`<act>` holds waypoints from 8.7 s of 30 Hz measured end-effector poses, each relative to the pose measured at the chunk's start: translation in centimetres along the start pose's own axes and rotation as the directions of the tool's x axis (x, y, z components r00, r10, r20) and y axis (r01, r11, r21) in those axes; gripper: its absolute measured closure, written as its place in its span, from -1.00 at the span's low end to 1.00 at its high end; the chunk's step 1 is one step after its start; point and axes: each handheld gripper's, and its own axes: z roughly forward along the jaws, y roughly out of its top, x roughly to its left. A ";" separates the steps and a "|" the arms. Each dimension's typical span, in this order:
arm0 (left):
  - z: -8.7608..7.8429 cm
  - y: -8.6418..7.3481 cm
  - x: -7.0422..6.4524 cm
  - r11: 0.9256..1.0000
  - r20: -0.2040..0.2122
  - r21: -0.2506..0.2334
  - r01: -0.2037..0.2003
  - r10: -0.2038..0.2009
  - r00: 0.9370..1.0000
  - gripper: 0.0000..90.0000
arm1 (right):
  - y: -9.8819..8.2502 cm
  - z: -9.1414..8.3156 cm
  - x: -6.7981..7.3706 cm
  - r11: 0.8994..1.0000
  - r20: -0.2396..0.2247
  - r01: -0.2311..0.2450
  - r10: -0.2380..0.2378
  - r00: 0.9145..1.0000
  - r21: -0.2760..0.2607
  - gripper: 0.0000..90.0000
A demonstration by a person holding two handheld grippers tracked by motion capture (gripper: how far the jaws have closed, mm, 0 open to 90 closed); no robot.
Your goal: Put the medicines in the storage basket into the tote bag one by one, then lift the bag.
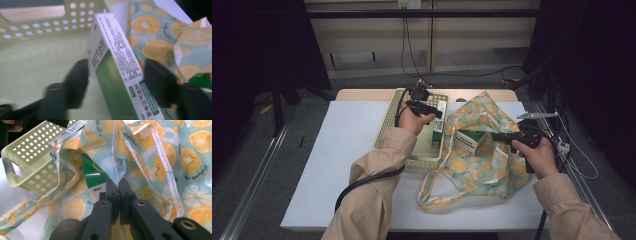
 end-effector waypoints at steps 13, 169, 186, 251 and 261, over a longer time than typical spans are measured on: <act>1.1 -1.3 0.5 0.995 -0.034 0.094 -0.032 0.035 0.999 0.17 | 0.0 0.1 0.1 1.000 0.007 0.005 -0.006 1.000 0.005 0.98; -5.3 -15.6 -8.5 0.889 0.325 0.024 -0.457 0.425 0.845 -0.65 | 0.6 -0.7 2.0 0.999 0.044 0.038 -0.039 0.998 0.023 0.98; -2.6 -17.5 -4.0 0.928 0.172 0.145 -0.343 0.318 0.932 -0.45 | 0.7 -0.7 2.2 0.999 0.042 0.037 -0.038 0.998 0.024 0.98; -20.5 6.7 -6.7 0.945 0.185 -0.255 -0.204 0.254 0.949 1.00 | 8.2 -6.0 2.3 0.990 0.073 0.067 -0.058 0.996 -0.124 0.99; -23.0 9.3 -5.6 0.940 0.152 -0.284 -0.187 0.237 0.959 1.00 | 10.3 -6.5 3.3 0.985 0.057 0.079 -0.071 0.996 -0.156 0.99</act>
